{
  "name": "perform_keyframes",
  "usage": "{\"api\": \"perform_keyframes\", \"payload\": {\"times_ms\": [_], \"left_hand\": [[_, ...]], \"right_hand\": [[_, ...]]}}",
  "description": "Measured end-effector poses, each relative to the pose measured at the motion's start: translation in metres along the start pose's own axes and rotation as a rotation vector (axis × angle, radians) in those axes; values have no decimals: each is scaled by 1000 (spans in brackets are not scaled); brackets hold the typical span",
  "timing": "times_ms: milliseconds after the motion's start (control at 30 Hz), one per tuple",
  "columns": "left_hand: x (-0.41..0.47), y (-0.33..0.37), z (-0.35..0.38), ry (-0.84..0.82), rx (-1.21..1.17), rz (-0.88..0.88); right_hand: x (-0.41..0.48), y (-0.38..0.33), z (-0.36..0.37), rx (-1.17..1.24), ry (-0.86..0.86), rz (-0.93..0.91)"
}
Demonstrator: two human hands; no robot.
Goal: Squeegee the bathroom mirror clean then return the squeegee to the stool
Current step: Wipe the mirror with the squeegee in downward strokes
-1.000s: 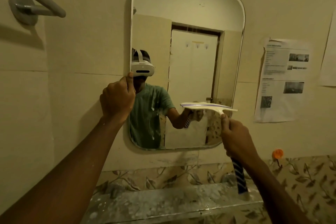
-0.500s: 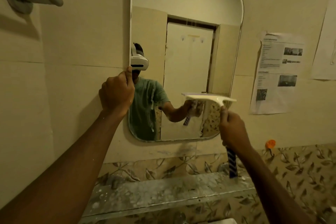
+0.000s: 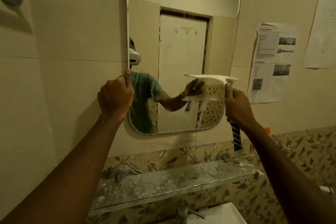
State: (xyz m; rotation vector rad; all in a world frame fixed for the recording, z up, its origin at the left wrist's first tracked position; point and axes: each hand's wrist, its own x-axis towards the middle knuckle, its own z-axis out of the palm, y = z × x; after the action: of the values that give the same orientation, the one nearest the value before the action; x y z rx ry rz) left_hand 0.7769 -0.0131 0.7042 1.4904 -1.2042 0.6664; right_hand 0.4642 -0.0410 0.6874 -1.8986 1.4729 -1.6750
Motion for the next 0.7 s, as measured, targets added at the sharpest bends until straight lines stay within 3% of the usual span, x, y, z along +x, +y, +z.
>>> {"api": "perform_keyframes", "payload": {"times_ms": [300, 567, 700], "left_hand": [[-9, 1, 1, 22, 0, -28], [-15, 0, 2, 6, -11, -47], [-15, -1, 3, -4, -18, -60]], "right_hand": [[-78, 63, 43, -100, -11, 17], [-32, 12, 4, 42, -25, -10], [-39, 27, 20, -23, -21, -38]]}}
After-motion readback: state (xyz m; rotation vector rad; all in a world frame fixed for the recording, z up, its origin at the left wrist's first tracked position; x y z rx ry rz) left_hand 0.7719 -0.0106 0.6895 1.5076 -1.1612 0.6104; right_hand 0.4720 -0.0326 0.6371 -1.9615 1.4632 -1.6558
